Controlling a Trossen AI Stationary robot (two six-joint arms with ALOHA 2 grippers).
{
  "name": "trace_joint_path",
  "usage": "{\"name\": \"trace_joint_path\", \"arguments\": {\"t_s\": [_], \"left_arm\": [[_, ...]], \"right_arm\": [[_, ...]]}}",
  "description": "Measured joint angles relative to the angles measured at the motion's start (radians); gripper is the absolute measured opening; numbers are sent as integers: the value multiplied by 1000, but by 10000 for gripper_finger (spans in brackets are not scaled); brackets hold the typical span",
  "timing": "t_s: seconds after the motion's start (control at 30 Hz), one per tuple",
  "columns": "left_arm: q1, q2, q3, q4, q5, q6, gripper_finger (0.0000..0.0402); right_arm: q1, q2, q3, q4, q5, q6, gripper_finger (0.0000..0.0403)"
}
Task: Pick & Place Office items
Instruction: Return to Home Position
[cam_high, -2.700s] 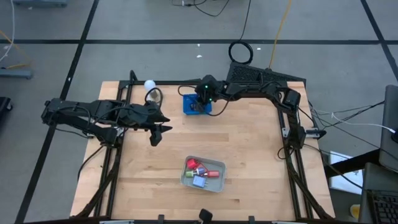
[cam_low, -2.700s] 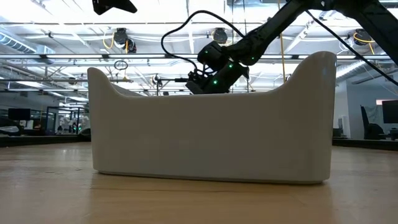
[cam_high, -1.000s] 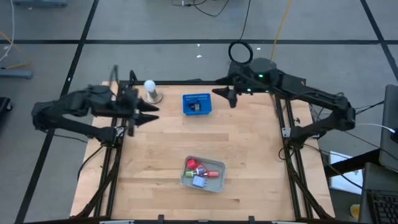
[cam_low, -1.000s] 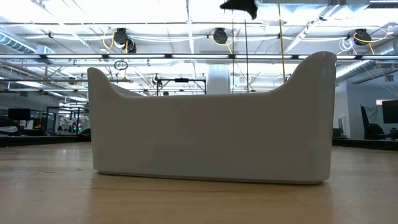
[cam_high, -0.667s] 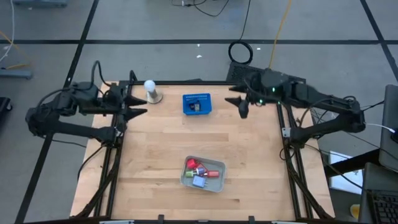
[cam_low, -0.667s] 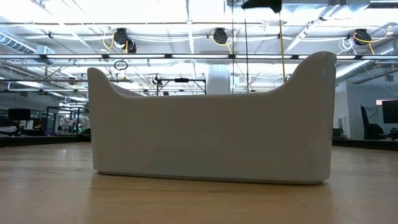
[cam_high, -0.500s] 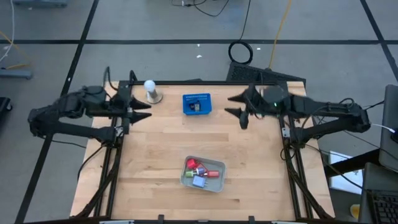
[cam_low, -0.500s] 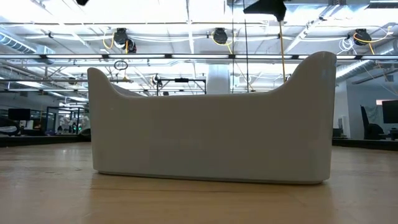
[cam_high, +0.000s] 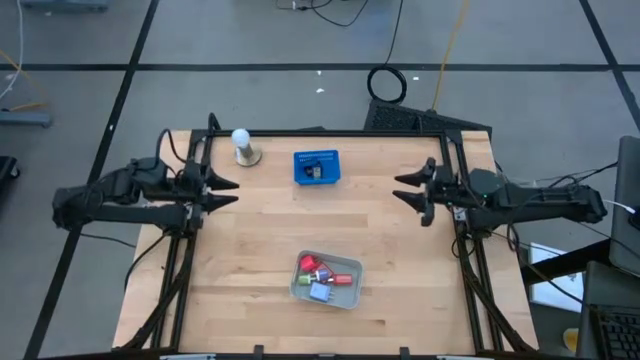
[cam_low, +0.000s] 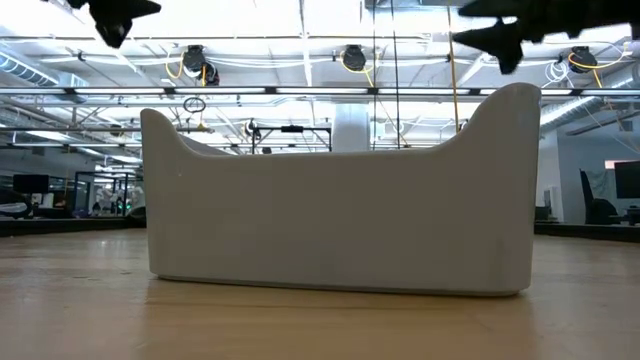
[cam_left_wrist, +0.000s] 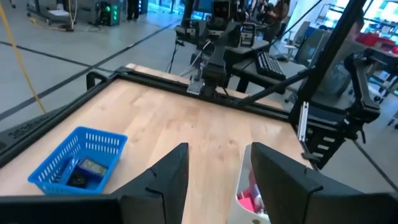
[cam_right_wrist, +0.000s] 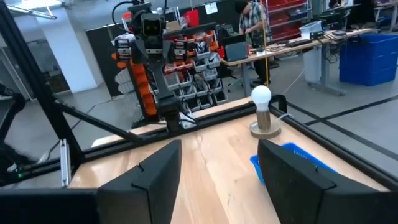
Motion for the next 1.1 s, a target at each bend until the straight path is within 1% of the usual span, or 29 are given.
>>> {"name": "trace_joint_path", "arguments": {"t_s": [0.23, 0.37, 0.53, 0.63, 0.7, 0.9, 1.0, 1.1], "left_arm": [[0, -69, -133, 111, -8, 44, 172], [0, -87, -188, 115, -8, 51, 172], [0, -121, -240, 157, 9, 83, 172], [0, -147, -266, 154, 8, 90, 172], [0, -171, -279, 153, 10, 96, 172], [0, -264, -323, 146, 28, 114, 172], [0, -322, -365, 144, 31, 113, 172], [0, -379, -420, 142, 30, 101, 172]], "right_arm": [[0, -154, -142, 0, -3, -19, 196], [0, -214, -204, -2, -5, -40, 196], [0, -283, -264, 0, -1, -69, 196], [0, -320, -294, -1, 1, -71, 196], [0, -344, -312, 0, 21, -74, 196], [-1, -407, -352, -24, 26, -82, 196], [-1, -431, -365, -47, 29, -83, 196], [-1, -454, -378, -68, 58, -86, 196]]}}
